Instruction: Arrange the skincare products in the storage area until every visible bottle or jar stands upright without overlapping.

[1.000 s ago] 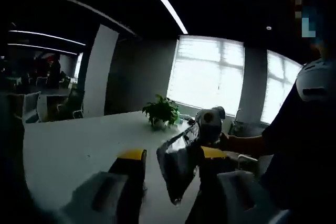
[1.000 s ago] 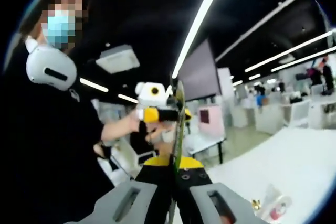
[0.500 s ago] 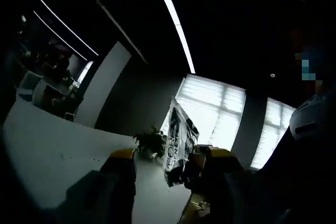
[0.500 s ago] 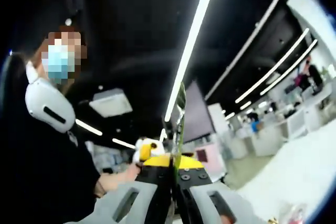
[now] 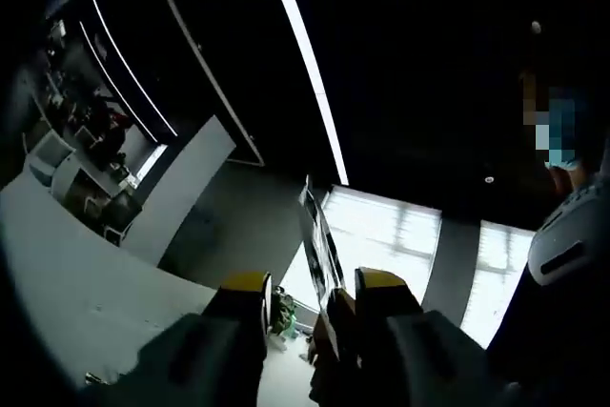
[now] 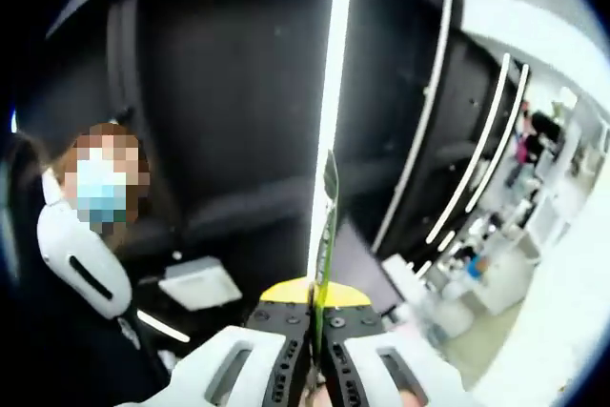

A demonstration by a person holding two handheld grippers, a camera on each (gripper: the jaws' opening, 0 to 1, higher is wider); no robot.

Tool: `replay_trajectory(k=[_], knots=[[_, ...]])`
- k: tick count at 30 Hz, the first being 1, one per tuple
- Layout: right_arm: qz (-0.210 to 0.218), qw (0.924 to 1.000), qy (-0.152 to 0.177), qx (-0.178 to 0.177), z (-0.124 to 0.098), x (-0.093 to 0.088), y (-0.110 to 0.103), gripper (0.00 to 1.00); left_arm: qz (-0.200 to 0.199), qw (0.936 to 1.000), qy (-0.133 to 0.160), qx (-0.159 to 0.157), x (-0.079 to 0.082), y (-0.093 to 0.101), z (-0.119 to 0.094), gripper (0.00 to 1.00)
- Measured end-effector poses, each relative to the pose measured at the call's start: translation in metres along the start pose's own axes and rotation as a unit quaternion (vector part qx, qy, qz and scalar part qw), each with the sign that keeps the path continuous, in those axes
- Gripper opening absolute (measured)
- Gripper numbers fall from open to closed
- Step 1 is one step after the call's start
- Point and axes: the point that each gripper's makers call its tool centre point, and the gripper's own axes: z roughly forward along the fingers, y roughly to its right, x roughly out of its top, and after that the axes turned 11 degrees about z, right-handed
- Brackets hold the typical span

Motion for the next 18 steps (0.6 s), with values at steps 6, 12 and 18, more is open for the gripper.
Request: replay_trajectory(k=[6, 12, 18], knots=[[0.028, 0.9990, 0.036, -0.004, -0.001, -0.005, 0.005, 0.00, -0.007, 0.9989, 0.046, -0.002, 0.015, 0.001, 0.006, 0.24], [0.032, 0.9991, 0.027, -0.006, -0.001, -0.011, 0.007, 0.00, 0.001, 0.9994, 0.033, -0.001, 0.007, 0.005, 0.009, 0.09], [0.031, 0.9992, 0.024, -0.005, -0.001, -0.011, 0.008, 0.00, 0.002, 0.9995, 0.031, 0.001, 0.007, 0.005, 0.009, 0.05]])
